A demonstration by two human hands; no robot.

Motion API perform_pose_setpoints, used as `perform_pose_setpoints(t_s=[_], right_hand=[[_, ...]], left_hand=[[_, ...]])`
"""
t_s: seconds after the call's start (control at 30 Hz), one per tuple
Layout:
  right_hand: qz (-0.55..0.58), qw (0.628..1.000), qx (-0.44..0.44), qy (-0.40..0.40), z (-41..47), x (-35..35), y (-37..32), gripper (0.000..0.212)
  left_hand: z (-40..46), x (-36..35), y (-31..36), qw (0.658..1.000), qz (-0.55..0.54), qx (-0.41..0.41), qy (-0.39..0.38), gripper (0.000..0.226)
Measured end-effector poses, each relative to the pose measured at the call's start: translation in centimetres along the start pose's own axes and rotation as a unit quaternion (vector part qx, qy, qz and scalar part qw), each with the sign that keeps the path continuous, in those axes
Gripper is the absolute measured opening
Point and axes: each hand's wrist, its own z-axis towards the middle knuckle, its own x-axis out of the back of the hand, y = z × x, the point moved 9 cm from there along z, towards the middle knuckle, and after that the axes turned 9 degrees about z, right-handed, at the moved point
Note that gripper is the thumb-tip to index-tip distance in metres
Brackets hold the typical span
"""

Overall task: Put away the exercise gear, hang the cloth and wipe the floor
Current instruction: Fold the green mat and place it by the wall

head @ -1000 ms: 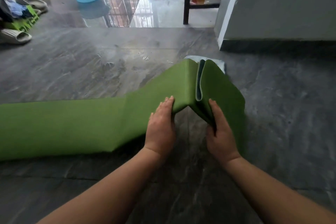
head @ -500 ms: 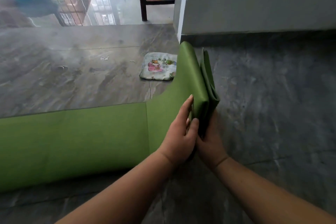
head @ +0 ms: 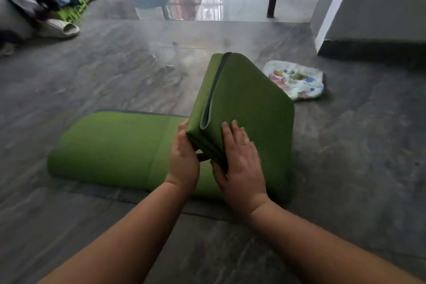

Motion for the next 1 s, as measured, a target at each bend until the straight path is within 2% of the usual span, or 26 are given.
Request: perform_pose_setpoints(t_s=[0.1, 0.2, 0.3, 0.4, 0.47, 0.53, 0.63, 0.7, 0.73, 0.8, 0.87, 0.93, 1.0], right_hand=[[-0.071, 0.995, -0.007, -0.071, 0.5, -6.7, -0.9, 0.076], [-0.139, 0.979, -0.017, -0.146, 0.3, -12.9, -0.5, 0.083], [-0.165, 0.967, -0.029, -0.194, -0.2, -17.3, 0.0, 0.093], [-0.190, 0.956, -0.030, -0.223, -1.0, -20.5, 0.7, 0.096], [-0.204, 0.947, -0.028, -0.246, -1.9, -22.1, 1.3, 0.094], [-0.213, 0.940, -0.022, -0.267, -2.6, -23.3, 2.0, 0.090], [-0.247, 0.920, -0.025, -0.305, -2.9, -24.2, 2.5, 0.091], [-0.248, 0.917, -0.022, -0.313, -3.0, -24.4, 2.6, 0.090], [-0.249, 0.916, -0.016, -0.314, -3.0, -24.4, 2.9, 0.089], [-0.258, 0.916, -0.002, -0.308, -2.8, -24.5, 3.3, 0.089], [-0.265, 0.916, 0.005, -0.300, -2.6, -24.6, 3.3, 0.093], [-0.274, 0.910, 0.013, -0.310, -2.6, -25.0, 3.0, 0.086], [-0.275, 0.908, 0.000, -0.315, -2.2, -24.8, 3.0, 0.082]], left_hand=[[2.4, 5.9, -5.0, 0.981, -0.073, 0.179, -0.007, 0.070], [3.5, 10.0, -8.5, 0.965, -0.070, 0.254, 0.008, 0.061], [4.4, 13.1, -10.6, 0.963, -0.045, 0.260, 0.050, 0.038], [4.9, 15.9, -12.9, 0.953, -0.054, 0.279, 0.108, 0.028], [5.2, 17.0, -15.7, 0.945, -0.056, 0.302, 0.113, 0.029], [5.6, 17.4, -17.9, 0.951, -0.014, 0.297, 0.088, 0.033], [5.3, 17.8, -17.4, 0.948, 0.139, 0.276, 0.082, 0.029], [5.2, 18.8, -16.1, 0.922, 0.257, 0.267, 0.116, 0.032], [5.0, 19.6, -15.9, 0.909, 0.278, 0.275, 0.143, 0.039], [4.7, 20.7, -16.1, 0.894, 0.278, 0.308, 0.168, 0.048], [4.4, 21.5, -16.0, 0.887, 0.268, 0.329, 0.180, 0.043], [4.3, 22.3, -15.3, 0.890, 0.269, 0.316, 0.190, 0.036], [4.6, 23.0, -14.6, 0.892, 0.320, 0.272, 0.169, 0.045]])
